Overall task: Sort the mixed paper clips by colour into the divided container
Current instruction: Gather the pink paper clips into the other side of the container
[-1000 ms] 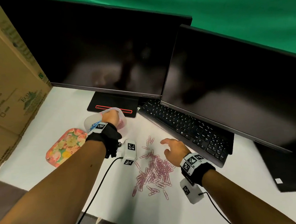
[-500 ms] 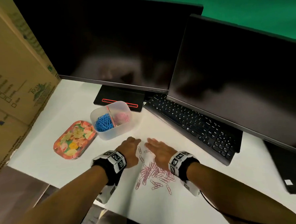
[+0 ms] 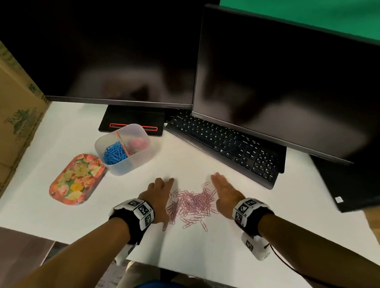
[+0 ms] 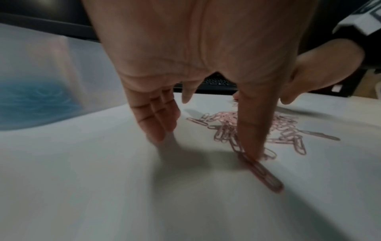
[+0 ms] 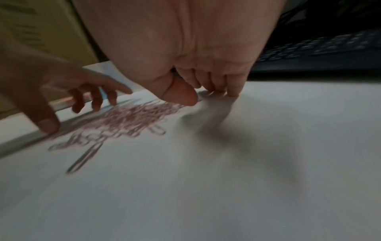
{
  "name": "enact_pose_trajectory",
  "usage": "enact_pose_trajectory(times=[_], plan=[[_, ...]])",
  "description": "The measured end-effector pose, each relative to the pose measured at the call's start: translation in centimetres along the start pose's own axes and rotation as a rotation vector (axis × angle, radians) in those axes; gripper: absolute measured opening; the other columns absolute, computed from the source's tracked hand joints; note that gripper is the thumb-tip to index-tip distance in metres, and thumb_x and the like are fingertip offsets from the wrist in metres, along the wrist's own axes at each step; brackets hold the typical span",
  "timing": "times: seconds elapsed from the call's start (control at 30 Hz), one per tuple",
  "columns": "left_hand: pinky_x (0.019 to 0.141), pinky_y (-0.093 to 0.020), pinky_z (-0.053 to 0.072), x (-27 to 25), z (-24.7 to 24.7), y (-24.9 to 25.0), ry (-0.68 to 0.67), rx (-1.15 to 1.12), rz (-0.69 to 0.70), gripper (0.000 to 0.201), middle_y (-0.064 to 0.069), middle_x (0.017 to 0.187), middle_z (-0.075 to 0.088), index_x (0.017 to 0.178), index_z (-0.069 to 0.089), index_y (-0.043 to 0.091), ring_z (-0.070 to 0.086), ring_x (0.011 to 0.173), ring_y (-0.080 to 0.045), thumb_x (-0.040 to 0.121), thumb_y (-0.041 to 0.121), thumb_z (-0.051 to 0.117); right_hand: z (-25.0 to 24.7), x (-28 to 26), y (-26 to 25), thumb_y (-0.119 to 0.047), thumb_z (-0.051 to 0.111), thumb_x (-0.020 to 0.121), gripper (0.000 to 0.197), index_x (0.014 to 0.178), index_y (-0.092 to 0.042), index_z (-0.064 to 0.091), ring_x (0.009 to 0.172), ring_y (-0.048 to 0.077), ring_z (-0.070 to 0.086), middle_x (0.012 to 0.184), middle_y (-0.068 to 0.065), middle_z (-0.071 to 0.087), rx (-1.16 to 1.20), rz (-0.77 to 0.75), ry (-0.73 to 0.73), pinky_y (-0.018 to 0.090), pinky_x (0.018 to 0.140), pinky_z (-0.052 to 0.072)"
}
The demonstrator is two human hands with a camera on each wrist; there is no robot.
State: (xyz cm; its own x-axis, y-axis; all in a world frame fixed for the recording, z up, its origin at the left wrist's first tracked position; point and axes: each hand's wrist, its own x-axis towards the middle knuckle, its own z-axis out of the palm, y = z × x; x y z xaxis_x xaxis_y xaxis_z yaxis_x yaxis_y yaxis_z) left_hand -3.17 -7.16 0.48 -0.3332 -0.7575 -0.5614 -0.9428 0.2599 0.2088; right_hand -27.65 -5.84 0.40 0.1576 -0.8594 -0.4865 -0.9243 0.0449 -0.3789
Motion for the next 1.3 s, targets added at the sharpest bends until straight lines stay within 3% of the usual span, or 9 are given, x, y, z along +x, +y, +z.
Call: enact_pose_trajectory(times=[0.07, 0.17, 0.3, 0.37, 0.43, 0.57, 0.77, 1.0, 1.3], plan=[[0.095, -0.045, 0.048, -0.5, 0.2, 0.5, -0.051, 0.075, -0.014, 0.139, -0.009, 0.139, 0.024, 0.15, -0.006, 0.02, 0.039, 0.125, -0.031, 0.051, 0.041, 0.089, 1.4, -0.7, -1.0, 0.0, 0.047, 0.087, 0.079, 0.153, -0.013, 0.006, 0.149, 0.02, 0.0, 0.162, 0.003, -0.002, 0.0, -0.095, -0.029, 0.031, 0.121, 0.009], [0.094, -0.044, 0.049, -0.8, 0.9, 1.5, -0.093, 0.089, 0.039, 0.137, -0.009, 0.137, 0.024, 0.149, -0.002, 0.022, 0.044, 0.122, -0.032, 0.048, 0.041, 0.089, 3.3, -1.7, -2.4, 0.012, 0.037, 0.083, 0.086, 0.154, -0.023, 0.001, 0.146, 0.006, -0.007, 0.159, -0.015, -0.009, 0.005, -0.164, -0.108, 0.028, 0.122, 0.005], [0.093, -0.039, 0.049, 0.0, 0.9, 1.9, -0.038, -0.127, 0.122, 0.097, -0.007, 0.132, 0.034, 0.146, 0.023, 0.025, 0.056, 0.112, -0.031, 0.068, 0.031, 0.08, 3.6, -2.4, -2.5, 0.003, 0.044, 0.088, 0.076, 0.153, -0.021, 0.014, 0.146, 0.011, 0.014, 0.159, -0.006, 0.015, 0.172, -0.233, -0.107, 0.02, 0.119, 0.01], [0.094, -0.035, 0.047, 0.1, 0.7, 1.8, 0.019, -0.2, 0.128, 0.078, -0.004, 0.133, 0.037, 0.142, 0.034, 0.027, 0.056, 0.113, -0.03, 0.076, 0.033, 0.074, 2.8, -2.9, -1.8, -0.005, 0.051, 0.087, 0.073, 0.151, -0.023, 0.021, 0.142, 0.017, 0.029, 0.154, -0.001, 0.027, 0.207, -0.187, -0.021, 0.022, 0.116, 0.022], [0.097, -0.035, 0.046, -0.2, 0.6, 1.3, 0.032, -0.214, 0.115, 0.087, -0.002, 0.135, 0.035, 0.143, 0.031, 0.027, 0.053, 0.119, -0.028, 0.071, 0.042, 0.077, 2.1, -3.8, -0.6, -0.017, 0.063, 0.084, 0.079, 0.149, -0.031, 0.02, 0.133, 0.02, 0.04, 0.145, -0.001, 0.031, 0.16, -0.099, 0.033, 0.028, 0.109, 0.037], [0.095, -0.044, 0.048, -1.4, 1.1, 0.1, -0.027, 0.007, 0.073, 0.126, -0.004, 0.137, 0.027, 0.146, 0.009, 0.027, 0.042, 0.125, -0.026, 0.049, 0.055, 0.084, 2.9, -5.8, 0.2, -0.028, 0.078, 0.073, 0.1, 0.148, -0.032, 0.012, 0.121, 0.024, 0.052, 0.14, 0.0, 0.029, 0.108, 0.069, -0.112, 0.034, 0.099, 0.047], [0.096, -0.039, 0.048, 0.0, 1.2, 1.4, -0.01, -0.148, 0.051, 0.106, -0.005, 0.136, 0.034, 0.145, 0.022, 0.023, 0.052, 0.119, -0.029, 0.061, 0.042, 0.083, 4.2, -2.4, -2.1, -0.025, 0.08, 0.074, 0.101, 0.15, -0.026, 0.013, 0.127, 0.024, 0.047, 0.144, 0.006, 0.031, 0.179, 0.104, -0.079, 0.036, 0.106, 0.041], [0.08, -0.026, 0.044, 1.1, 0.9, 4.0, 0.125, -0.342, 0.096, 0.026, 0.001, 0.096, 0.056, 0.107, 0.064, 0.021, 0.06, 0.098, -0.022, 0.081, 0.024, 0.064, 2.8, 0.2, -5.0, -0.028, 0.069, 0.08, 0.053, 0.129, -0.025, 0.051, 0.112, 0.026, 0.054, 0.12, 0.006, 0.051, 0.111, 0.017, -0.05, 0.033, 0.095, 0.046], [0.082, -0.025, 0.053, 0.9, 1.0, 3.5, 0.218, -0.726, -0.005, 0.028, 0.005, 0.091, 0.069, 0.099, 0.066, 0.024, 0.066, 0.085, -0.016, 0.075, 0.01, 0.064, 1.4, 0.8, -5.2, -0.022, 0.062, 0.087, 0.015, 0.098, -0.021, 0.072, 0.079, 0.02, 0.066, 0.087, 0.002, 0.068, 0.247, 0.087, -0.006, 0.025, 0.069, 0.054]])
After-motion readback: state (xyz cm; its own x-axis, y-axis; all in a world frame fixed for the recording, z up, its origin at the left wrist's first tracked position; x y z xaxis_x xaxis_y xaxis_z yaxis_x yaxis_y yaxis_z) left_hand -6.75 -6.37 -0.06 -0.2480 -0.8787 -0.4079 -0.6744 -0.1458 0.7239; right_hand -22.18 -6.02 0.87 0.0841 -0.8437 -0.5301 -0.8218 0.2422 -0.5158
